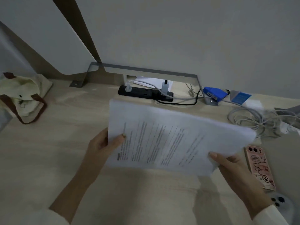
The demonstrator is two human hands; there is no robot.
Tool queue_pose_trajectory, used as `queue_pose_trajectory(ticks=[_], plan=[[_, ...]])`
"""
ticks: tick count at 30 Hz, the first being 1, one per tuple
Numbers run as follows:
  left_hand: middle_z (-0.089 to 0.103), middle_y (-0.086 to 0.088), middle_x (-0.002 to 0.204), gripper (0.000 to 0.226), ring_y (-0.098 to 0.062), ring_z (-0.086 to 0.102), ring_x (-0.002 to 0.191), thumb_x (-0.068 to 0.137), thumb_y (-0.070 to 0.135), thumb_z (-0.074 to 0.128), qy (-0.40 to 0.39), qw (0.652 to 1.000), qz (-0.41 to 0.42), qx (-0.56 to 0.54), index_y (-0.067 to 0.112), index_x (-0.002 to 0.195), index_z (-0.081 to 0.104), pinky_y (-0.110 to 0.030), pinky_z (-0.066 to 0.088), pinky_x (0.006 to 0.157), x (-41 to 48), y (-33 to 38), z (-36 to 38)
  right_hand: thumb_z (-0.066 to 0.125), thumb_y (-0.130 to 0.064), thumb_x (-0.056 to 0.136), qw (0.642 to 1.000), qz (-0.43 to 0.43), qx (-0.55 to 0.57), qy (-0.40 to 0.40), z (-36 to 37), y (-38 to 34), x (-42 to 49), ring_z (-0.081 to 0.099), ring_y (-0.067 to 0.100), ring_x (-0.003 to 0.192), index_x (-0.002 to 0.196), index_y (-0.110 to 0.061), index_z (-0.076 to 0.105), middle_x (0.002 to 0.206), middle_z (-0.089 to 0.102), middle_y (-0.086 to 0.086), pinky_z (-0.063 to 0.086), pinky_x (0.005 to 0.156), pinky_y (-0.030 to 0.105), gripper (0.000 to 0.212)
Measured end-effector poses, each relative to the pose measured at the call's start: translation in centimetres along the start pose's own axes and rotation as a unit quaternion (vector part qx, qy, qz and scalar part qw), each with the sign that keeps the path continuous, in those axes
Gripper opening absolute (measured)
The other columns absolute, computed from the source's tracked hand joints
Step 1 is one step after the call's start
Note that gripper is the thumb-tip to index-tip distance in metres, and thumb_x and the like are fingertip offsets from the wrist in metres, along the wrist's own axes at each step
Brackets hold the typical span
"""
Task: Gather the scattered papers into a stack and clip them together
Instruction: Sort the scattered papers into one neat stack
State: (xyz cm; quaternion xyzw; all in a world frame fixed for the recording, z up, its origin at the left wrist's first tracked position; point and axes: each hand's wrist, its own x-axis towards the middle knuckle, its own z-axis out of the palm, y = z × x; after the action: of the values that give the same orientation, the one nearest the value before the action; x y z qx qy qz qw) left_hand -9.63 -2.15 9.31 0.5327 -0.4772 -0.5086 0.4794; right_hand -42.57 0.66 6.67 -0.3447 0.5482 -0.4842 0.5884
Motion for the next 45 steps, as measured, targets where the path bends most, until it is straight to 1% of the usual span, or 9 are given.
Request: queue_pose_trajectory(ticks=[6,11,13,15,19,22,30,40,45], plan=[[0.075,0.018,0.08,0.024,-0.002,0.071,0.075,0.08,0.001,0.066,-0.088,0.979,-0.181,0.041,0.024,0.086,0.069,-0.013,0.053,0.058,-0.3,-6.1,-1.2,0.09,-0.049,0.022,0.991,0.099,-0.085,-0.005,0.3,3.3,-0.4,0.071,0.018,0.088,0.096,-0.01,0.072,0.098,0.075,0.006,0.057,0.065,0.02,0.085],[0.072,0.02,0.066,0.048,0.006,0.067,0.069,0.077,-0.007,0.065,-0.068,0.983,-0.154,0.067,0.038,0.065,0.074,-0.008,0.049,0.06,-0.1,-6.1,-1.1,0.087,-0.05,0.029,0.993,0.064,-0.099,0.01,0.1,2.7,-0.8,0.07,0.013,0.086,0.09,-0.019,0.074,0.093,0.076,-0.002,0.056,0.063,0.016,0.069],[0.068,0.014,0.09,0.026,0.001,0.063,0.084,0.072,0.014,0.076,-0.062,0.977,-0.186,0.08,0.024,0.096,0.07,-0.011,0.044,0.071,-0.2,-6.5,-1.4,0.084,-0.06,0.025,0.99,0.063,-0.126,0.006,0.4,2.6,-0.9,0.07,0.006,0.083,0.083,-0.024,0.076,0.089,0.076,-0.008,0.054,0.063,0.013,0.069],[0.06,0.003,0.111,0.081,-0.014,0.057,0.103,0.051,0.05,0.084,-0.087,0.971,-0.203,0.094,0.011,0.116,0.056,-0.015,0.042,0.076,-0.2,-7.4,-1.8,0.084,-0.061,0.025,0.988,0.067,-0.14,0.01,0.5,2.8,-0.7,0.07,0.008,0.083,0.087,-0.021,0.075,0.089,0.076,-0.008,0.054,0.062,0.014,0.075],[0.063,0.02,0.086,0.033,0.001,0.062,0.078,0.069,0.03,0.078,-0.085,0.974,-0.187,0.095,0.015,0.091,0.058,0.0,0.041,0.053,1.4,-5.5,-0.9,0.077,-0.031,0.062,0.988,0.066,-0.139,0.017,0.7,1.5,0.1,0.069,0.018,0.089,0.097,-0.014,0.07,0.085,0.077,-0.006,0.055,0.062,0.015,0.039],[0.074,0.016,0.077,0.009,0.001,0.07,0.073,0.076,0.018,0.072,-0.082,0.978,-0.179,0.071,0.02,0.083,0.067,-0.008,0.049,0.054,3.0,-5.4,-1.1,0.076,-0.044,0.062,0.986,0.075,-0.149,0.001,1.0,0.3,0.1,0.072,0.022,0.08,0.09,-0.013,0.073,0.089,0.076,0.007,0.056,0.06,0.022,0.042],[0.072,-0.007,0.11,0.029,-0.019,0.07,0.095,0.085,0.025,0.057,-0.06,0.929,-0.329,-0.159,0.016,0.112,0.065,-0.03,0.058,0.076,1.3,-7.8,-2.4,0.055,-0.017,0.087,0.989,0.117,0.027,0.081,3.0,2.2,-0.7,0.07,0.026,0.089,0.11,-0.014,0.063,0.104,0.073,0.005,0.055,0.076,0.043,0.024],[0.07,-0.003,0.109,0.026,-0.019,0.068,0.094,0.087,0.019,0.06,0.204,0.945,-0.187,-0.175,0.019,0.113,0.063,-0.035,0.054,0.077,1.8,-4.9,3.8,0.066,0.006,0.069,0.97,0.187,0.155,0.007,6.1,6.5,-2.0,0.066,0.026,0.104,0.12,-0.006,0.055,0.115,0.068,0.011,0.056,0.084,0.041,0.054],[0.074,0.006,0.102,0.024,-0.013,0.07,0.094,0.088,0.009,0.057,0.135,0.978,-0.054,-0.148,0.017,0.109,0.064,-0.026,0.058,0.075,2.2,-0.9,3.4,0.076,-0.008,0.066,0.982,0.175,0.051,-0.052,3.1,4.1,-1.5,0.066,0.027,0.102,0.106,-0.011,0.067,0.111,0.07,0.012,0.058,0.079,0.036,0.041]])
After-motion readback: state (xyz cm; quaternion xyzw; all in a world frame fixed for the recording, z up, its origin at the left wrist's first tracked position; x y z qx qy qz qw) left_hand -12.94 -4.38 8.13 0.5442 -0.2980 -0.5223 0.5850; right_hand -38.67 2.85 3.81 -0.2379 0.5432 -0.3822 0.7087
